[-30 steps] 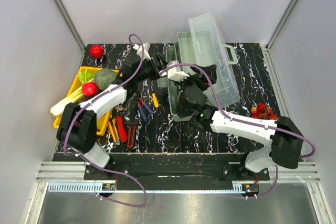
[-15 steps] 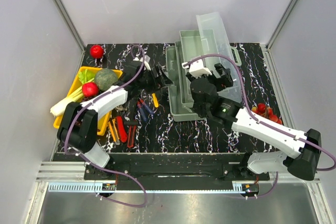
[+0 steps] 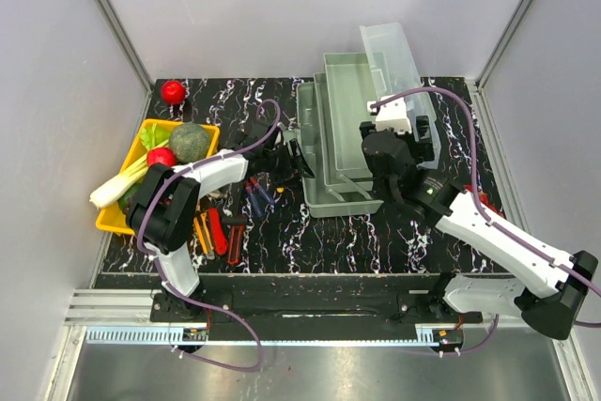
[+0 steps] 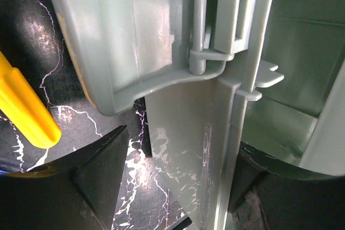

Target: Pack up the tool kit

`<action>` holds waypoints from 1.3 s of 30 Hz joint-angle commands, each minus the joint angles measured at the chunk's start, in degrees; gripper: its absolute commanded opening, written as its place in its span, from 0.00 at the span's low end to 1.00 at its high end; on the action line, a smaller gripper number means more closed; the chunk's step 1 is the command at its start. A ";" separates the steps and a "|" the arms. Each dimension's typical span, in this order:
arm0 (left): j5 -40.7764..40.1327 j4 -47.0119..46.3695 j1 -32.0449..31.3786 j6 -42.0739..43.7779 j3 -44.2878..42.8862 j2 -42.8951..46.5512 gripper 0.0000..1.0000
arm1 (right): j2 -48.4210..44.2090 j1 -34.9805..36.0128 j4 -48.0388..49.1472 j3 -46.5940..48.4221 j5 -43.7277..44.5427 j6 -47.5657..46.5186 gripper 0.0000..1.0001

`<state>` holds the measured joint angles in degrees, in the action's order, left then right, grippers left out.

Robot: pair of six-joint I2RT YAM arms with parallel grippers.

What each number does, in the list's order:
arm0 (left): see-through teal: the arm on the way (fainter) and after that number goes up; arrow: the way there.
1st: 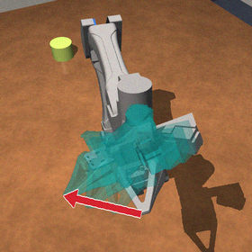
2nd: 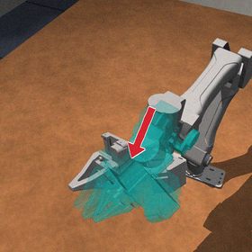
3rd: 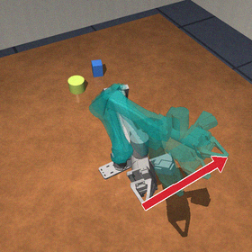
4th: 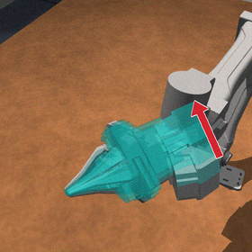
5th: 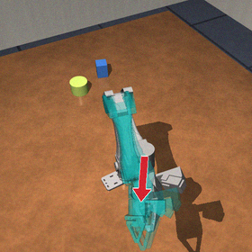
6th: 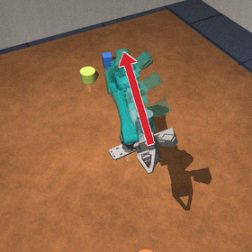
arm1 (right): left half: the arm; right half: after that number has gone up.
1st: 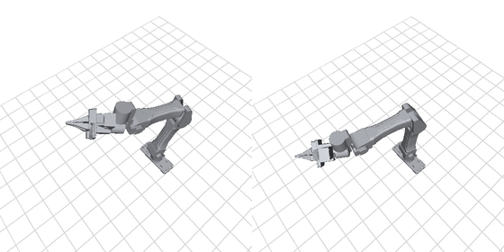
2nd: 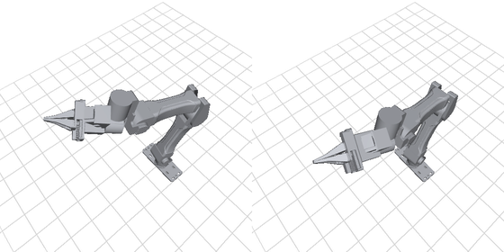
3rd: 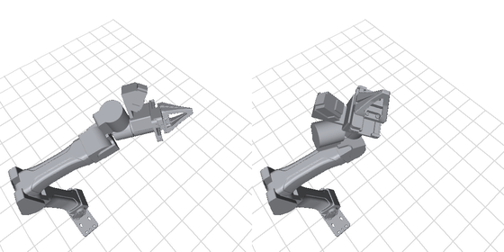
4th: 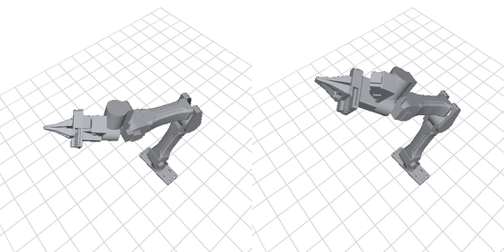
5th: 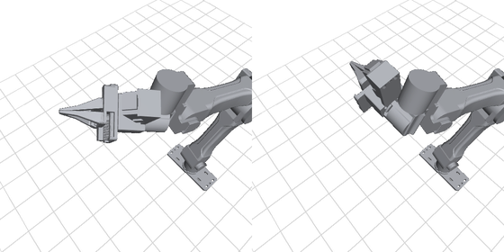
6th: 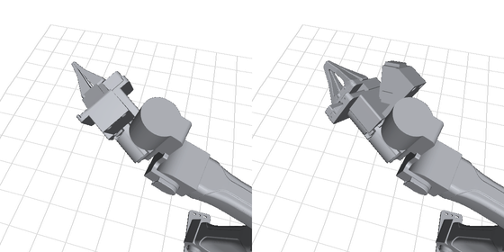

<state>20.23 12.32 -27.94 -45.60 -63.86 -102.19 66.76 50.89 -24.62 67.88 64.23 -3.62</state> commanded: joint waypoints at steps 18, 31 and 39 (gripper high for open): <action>-4.41 2.80 0.43 -0.19 -0.57 0.24 0.67 | -12.97 -10.46 -7.02 -11.18 -21.59 23.29 0.91; -5.73 3.77 0.43 0.25 -0.31 -0.29 0.67 | -19.21 -12.05 -11.41 -18.13 -19.58 36.93 0.92; -6.34 4.56 0.43 0.34 -1.18 -0.55 0.66 | -23.16 -12.22 -13.44 -20.76 -12.82 37.46 0.98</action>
<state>14.96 15.20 -26.74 -46.06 -64.05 -102.19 45.74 37.80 -33.98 50.76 52.73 29.47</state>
